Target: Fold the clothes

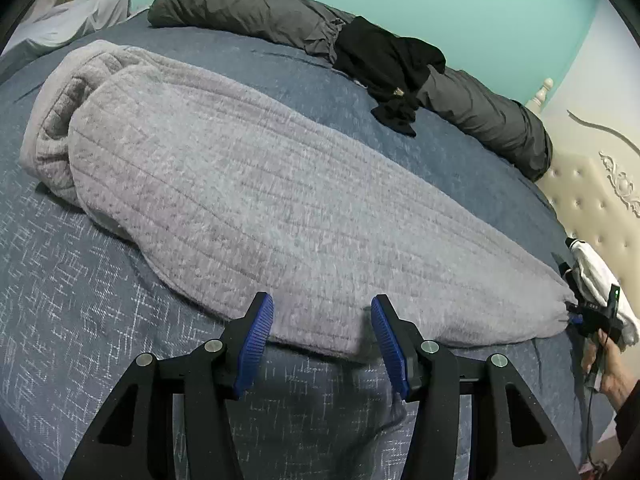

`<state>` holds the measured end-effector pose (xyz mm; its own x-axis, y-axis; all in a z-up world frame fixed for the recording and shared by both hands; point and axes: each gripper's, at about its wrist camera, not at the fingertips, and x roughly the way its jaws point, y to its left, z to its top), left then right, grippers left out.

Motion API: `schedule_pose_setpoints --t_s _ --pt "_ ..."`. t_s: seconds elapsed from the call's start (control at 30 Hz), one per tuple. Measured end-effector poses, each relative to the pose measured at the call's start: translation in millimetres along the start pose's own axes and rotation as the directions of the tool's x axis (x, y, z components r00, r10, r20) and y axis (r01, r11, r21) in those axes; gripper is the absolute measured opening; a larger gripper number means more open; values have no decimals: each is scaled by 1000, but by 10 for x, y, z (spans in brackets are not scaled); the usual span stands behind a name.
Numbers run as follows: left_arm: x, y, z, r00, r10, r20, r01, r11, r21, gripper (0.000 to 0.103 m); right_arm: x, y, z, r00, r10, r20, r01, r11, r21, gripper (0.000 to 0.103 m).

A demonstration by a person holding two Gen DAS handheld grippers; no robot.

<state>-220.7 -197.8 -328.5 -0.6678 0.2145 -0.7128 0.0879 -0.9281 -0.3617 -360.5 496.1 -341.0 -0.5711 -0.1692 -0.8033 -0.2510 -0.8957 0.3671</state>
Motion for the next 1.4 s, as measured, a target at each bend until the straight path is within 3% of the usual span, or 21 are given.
schedule_pose_setpoints --t_s 0.07,0.2,0.33,0.4,0.47,0.57,0.73,0.9,1.07,1.4 --pt "7 -9 -3 1000 2 -1 -2 1000 11 55 -64 121 36 999 -44 24 45 997 -63 12" --pt "-15 32 -6 1000 -7 0 7 1000 6 55 -183 165 151 993 -97 70 107 983 -150 11" --pt "-31 96 -4 1000 -11 0 11 1000 -6 55 -18 119 121 993 -114 -5 112 980 -166 13" --pt "-58 126 -4 1000 -12 1 12 1000 -13 55 23 139 82 989 -146 -24 139 971 -194 19" --pt "-95 166 -8 1000 -15 7 15 1000 -25 55 -31 139 43 981 -193 -12 187 963 -194 46" --pt "-134 260 -14 1000 -25 7 25 998 -58 55 -255 165 -53 978 -208 17 208 961 -183 52" --pt "-234 454 -13 999 -36 24 39 991 -125 55 -593 337 -397 991 -132 9 131 972 -196 52" --pt "-401 716 45 998 -27 64 38 981 -192 55 -709 756 -798 1000 20 14 -17 981 -195 53" --pt "-511 1149 152 997 -16 76 39 947 -318 55 -525 1283 -1302 980 198 -15 -198 967 -163 55" --pt "-664 1806 620 987 151 44 -128 932 -340 62 -287 1988 -1957 939 333 -85 -343 901 -267 56"
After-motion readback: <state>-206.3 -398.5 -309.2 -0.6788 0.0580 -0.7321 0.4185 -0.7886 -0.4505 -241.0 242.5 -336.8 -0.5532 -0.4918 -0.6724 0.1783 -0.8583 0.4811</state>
